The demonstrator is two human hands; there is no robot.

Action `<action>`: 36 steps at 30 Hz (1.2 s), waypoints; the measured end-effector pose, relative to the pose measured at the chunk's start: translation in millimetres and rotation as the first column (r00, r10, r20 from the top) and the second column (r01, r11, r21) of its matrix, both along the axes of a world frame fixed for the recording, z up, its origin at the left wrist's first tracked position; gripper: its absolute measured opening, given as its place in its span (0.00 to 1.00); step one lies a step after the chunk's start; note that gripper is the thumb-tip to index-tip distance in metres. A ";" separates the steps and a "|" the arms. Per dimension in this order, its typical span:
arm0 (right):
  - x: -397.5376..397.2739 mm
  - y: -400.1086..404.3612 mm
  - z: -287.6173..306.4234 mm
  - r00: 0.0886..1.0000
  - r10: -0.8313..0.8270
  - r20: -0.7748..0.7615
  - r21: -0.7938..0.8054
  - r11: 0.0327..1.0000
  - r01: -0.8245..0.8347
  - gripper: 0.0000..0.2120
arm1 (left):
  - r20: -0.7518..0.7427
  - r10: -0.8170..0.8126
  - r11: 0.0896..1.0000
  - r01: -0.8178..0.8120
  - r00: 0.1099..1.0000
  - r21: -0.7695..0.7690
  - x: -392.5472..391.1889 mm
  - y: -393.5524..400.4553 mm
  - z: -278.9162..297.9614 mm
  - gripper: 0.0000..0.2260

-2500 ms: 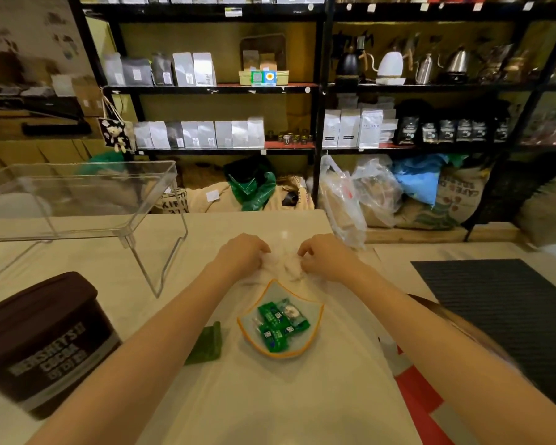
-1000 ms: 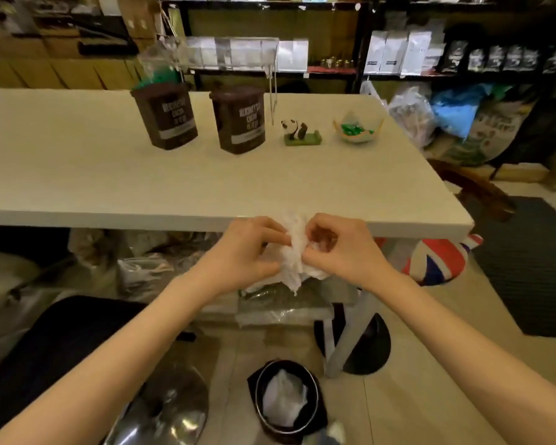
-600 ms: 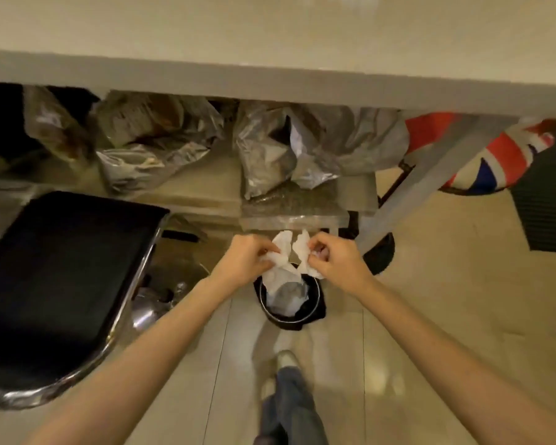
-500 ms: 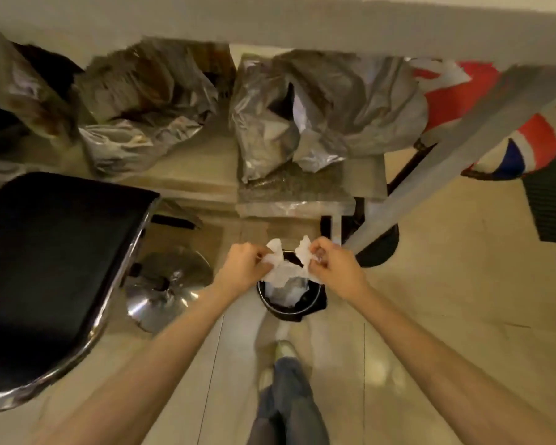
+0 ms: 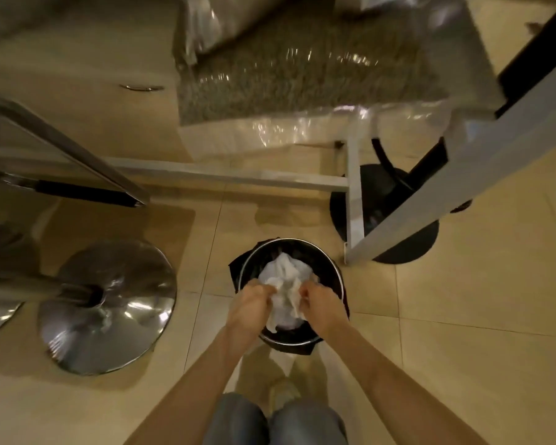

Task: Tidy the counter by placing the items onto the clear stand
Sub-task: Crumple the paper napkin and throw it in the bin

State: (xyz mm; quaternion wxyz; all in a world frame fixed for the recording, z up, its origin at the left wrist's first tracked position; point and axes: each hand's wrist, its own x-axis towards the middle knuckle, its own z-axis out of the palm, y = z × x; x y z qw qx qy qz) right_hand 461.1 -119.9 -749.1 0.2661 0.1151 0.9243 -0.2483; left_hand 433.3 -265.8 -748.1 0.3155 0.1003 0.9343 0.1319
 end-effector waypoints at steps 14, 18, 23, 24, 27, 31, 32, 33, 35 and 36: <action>-3.1 5.1 18.8 0.991 0.136 0.011 0.043 0.990 -0.137 0.18 | 0.102 -0.099 0.994 0.103 0.990 -0.040 -5.7 9.4 16.4 0.23; -5.9 6.0 112.4 0.994 0.100 -0.036 -0.064 0.993 -0.102 0.18 | 0.011 -0.101 0.994 0.101 0.995 0.044 -6.4 8.4 108.7 0.19; -2.2 7.6 244.2 0.981 0.175 -0.079 -0.064 0.982 -0.180 0.19 | -0.150 -0.126 0.991 0.132 0.981 0.032 -2.4 12.1 247.5 0.15; -0.1 7.5 271.2 0.978 0.193 -0.075 -0.055 0.979 -0.197 0.19 | -0.173 -0.134 0.989 0.142 0.976 0.033 -2.0 13.2 274.6 0.15; 8.2 8.8 352.1 0.965 0.249 -0.086 -0.001 0.968 -0.250 0.19 | -0.204 -0.154 0.986 0.164 0.967 0.031 3.0 14.5 359.7 0.17; 15.1 14.3 455.7 0.954 0.286 -0.086 0.004 0.958 -0.287 0.18 | -0.201 -0.129 0.979 0.157 0.971 0.129 3.9 13.7 461.6 0.14; 15.0 15.6 480.5 0.950 0.297 -0.092 0.012 0.955 -0.297 0.17 | -0.210 -0.137 0.977 0.167 0.968 0.133 2.2 13.8 486.2 0.14; 14.0 17.0 505.0 0.945 0.310 -0.103 0.028 0.951 -0.308 0.17 | -0.217 -0.148 0.974 0.180 0.965 0.138 0.2 14.0 510.1 0.14; 10.9 20.3 549.2 0.941 0.310 -0.132 0.056 0.951 -0.305 0.18 | -0.228 -0.182 0.963 0.220 0.957 0.154 -4.3 15.7 555.8 0.16; 9.5 22.3 570.4 0.941 0.304 -0.148 0.070 0.952 -0.296 0.18 | -0.240 -0.210 0.955 0.252 0.948 0.156 -7.1 17.1 576.9 0.16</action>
